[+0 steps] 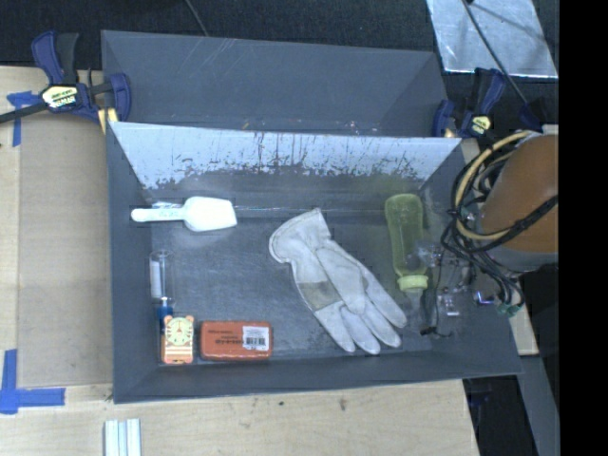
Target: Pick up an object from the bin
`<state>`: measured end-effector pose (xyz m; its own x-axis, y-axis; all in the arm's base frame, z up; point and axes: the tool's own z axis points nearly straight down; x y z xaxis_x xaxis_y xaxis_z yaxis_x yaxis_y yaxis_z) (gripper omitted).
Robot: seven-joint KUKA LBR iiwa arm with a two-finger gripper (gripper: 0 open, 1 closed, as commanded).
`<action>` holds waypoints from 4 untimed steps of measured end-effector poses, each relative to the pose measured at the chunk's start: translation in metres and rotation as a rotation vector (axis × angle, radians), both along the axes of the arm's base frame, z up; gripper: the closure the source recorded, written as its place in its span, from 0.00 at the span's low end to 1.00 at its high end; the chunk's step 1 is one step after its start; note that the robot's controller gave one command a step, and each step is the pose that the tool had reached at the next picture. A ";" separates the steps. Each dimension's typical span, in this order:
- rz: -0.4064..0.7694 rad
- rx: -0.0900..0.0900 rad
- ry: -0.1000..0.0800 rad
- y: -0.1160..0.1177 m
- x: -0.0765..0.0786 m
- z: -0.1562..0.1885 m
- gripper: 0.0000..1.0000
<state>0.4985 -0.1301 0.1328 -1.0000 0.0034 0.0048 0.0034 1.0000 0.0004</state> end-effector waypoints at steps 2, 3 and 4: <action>0.061 -0.004 -0.014 0.004 0.006 -0.016 0.00; 0.324 -0.001 -0.011 0.021 0.014 -0.061 1.00; 0.324 -0.001 -0.011 0.021 0.014 -0.061 1.00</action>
Offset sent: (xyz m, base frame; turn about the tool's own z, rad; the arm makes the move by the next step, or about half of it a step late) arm 0.0072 0.0134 -0.0619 -0.1653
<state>0.5121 -0.1091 0.0716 -0.9489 -0.3155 -0.0054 -0.3155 0.9489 -0.0024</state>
